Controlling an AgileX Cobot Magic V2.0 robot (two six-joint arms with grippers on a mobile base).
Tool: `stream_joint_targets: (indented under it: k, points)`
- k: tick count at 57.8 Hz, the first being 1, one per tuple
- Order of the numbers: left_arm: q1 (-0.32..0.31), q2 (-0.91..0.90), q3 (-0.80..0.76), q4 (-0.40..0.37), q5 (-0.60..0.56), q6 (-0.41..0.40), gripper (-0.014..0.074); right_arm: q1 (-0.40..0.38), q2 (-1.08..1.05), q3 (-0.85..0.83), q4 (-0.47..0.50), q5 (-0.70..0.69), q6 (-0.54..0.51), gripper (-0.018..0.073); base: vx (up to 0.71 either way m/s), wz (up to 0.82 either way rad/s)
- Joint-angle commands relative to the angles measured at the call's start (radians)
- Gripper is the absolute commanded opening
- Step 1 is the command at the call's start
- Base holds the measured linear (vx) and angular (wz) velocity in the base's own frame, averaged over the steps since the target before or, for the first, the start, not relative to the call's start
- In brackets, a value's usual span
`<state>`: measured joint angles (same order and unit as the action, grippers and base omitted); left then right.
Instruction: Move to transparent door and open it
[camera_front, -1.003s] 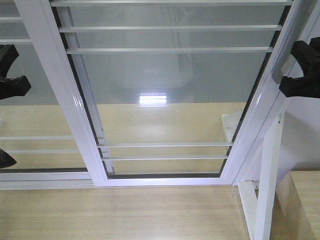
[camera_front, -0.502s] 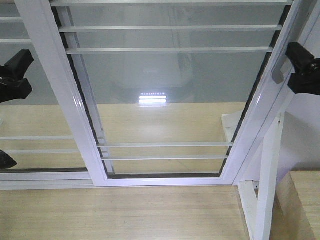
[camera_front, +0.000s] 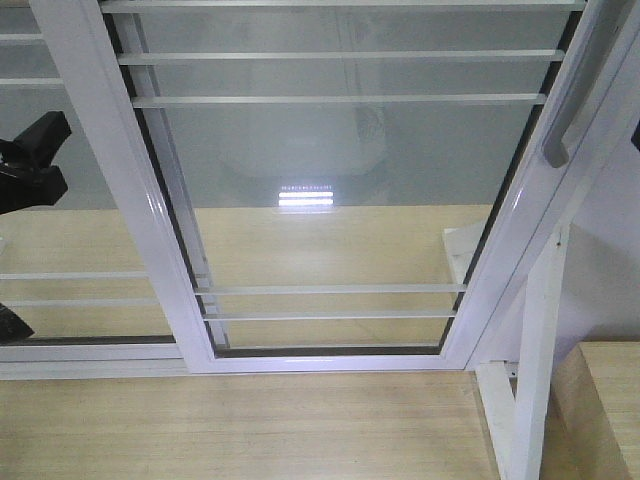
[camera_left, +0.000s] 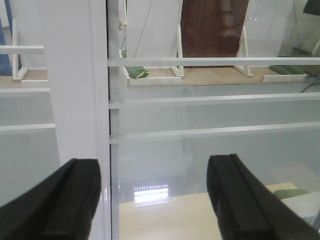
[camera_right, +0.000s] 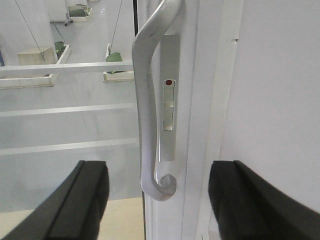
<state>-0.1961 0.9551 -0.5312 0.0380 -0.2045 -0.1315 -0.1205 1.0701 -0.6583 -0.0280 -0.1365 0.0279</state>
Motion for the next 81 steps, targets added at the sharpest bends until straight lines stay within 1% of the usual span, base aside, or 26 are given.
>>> stream_joint_targets:
  k: [1,17,30,40,51,61,74,81]
  points:
    - [-0.003,-0.013,-0.038,-0.005,-0.073,-0.004,0.0566,-0.006,0.054,-0.089,-0.01,-0.11,-0.006,0.0466,0.0,0.0]
    - [-0.003,-0.013,-0.038,-0.005,-0.072,0.001,0.0566,-0.006,0.291,-0.327,-0.033,-0.1,-0.004,0.0464,0.0,0.0]
    - [-0.003,-0.013,-0.038,-0.005,-0.068,0.001,0.0566,-0.006,0.437,-0.456,-0.032,-0.098,0.005,0.0464,0.0,0.0]
    - [-0.003,-0.013,-0.038,-0.005,-0.067,0.001,0.0566,-0.006,0.51,-0.498,-0.031,-0.125,0.024,0.0464,0.0,0.0]
    - [-0.003,-0.013,-0.038,-0.005,-0.043,0.001,0.0566,-0.006,0.584,-0.528,-0.034,-0.182,0.077,0.0459,0.0,0.0]
    - [-0.003,-0.013,-0.038,-0.005,-0.016,0.001,0.0566,-0.006,0.638,-0.561,-0.035,-0.195,0.078,0.0445,0.0,0.0]
    - [-0.003,-0.013,-0.038,-0.005,-0.016,0.001,0.0566,-0.006,0.698,-0.597,-0.035,-0.229,0.111,0.0426,0.0,0.0]
    - [-0.003,-0.013,-0.038,-0.005,-0.016,0.001,0.0566,-0.006,0.712,-0.603,-0.039,-0.232,0.109,0.0396,0.0,0.0]
